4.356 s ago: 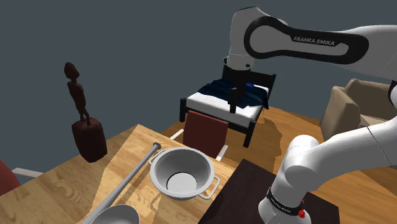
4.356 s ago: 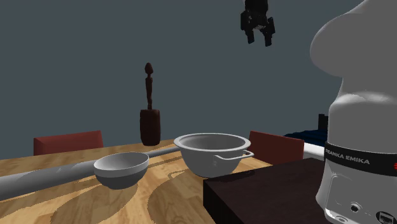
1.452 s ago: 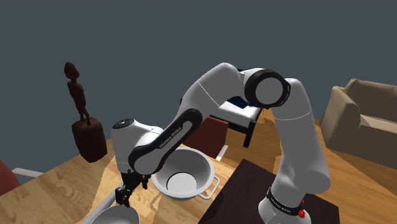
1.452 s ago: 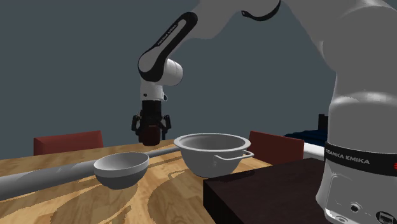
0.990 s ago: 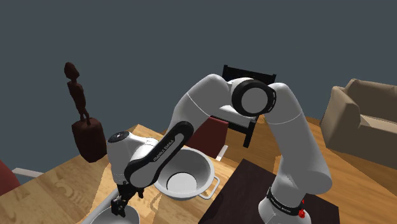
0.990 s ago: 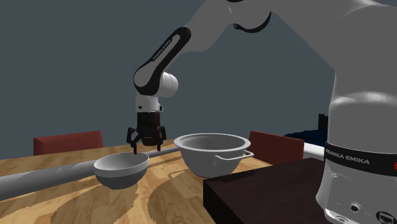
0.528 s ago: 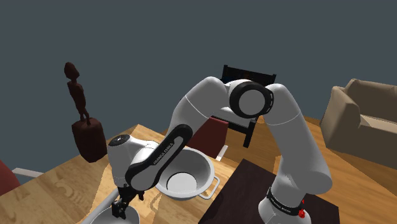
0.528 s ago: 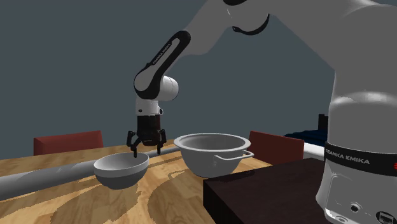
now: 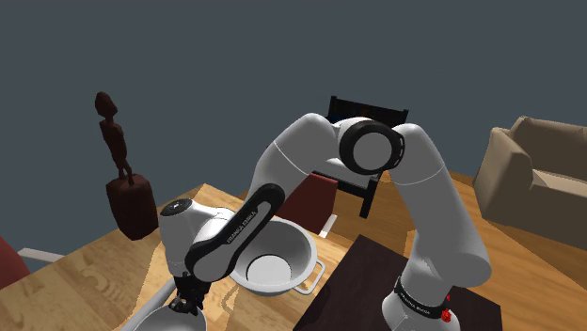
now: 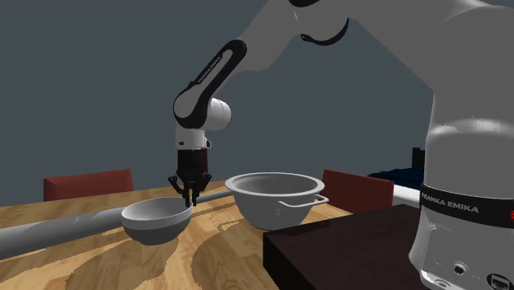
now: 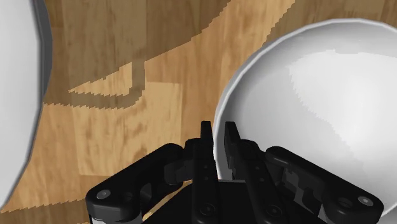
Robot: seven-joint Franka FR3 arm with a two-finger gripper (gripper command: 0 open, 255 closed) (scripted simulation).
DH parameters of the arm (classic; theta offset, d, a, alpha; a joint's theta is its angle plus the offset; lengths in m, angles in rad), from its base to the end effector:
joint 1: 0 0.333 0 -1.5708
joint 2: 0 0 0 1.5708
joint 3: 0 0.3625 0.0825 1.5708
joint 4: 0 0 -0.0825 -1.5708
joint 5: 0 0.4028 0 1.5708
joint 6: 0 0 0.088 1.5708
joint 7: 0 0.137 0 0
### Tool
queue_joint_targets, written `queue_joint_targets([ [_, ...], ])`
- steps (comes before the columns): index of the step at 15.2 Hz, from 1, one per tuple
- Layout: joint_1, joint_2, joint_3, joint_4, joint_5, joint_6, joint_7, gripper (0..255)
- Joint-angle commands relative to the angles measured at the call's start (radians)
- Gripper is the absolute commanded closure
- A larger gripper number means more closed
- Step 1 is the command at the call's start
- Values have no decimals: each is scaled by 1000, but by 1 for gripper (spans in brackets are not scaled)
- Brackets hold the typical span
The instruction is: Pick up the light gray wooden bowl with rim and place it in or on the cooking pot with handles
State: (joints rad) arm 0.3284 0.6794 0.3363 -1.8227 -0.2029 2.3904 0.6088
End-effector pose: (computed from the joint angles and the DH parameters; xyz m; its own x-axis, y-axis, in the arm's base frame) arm 0.5439 0.4030 0.1649 0.9844 0.1474 -0.0959 0.1449 -0.9889 -0.0320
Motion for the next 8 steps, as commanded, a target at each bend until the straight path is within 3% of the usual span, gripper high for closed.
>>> queue_joint_targets([
  [1,0,0,0,0,0,0,0,255],
  [8,-7,-31,9,-6,10,-25,-4,255],
])
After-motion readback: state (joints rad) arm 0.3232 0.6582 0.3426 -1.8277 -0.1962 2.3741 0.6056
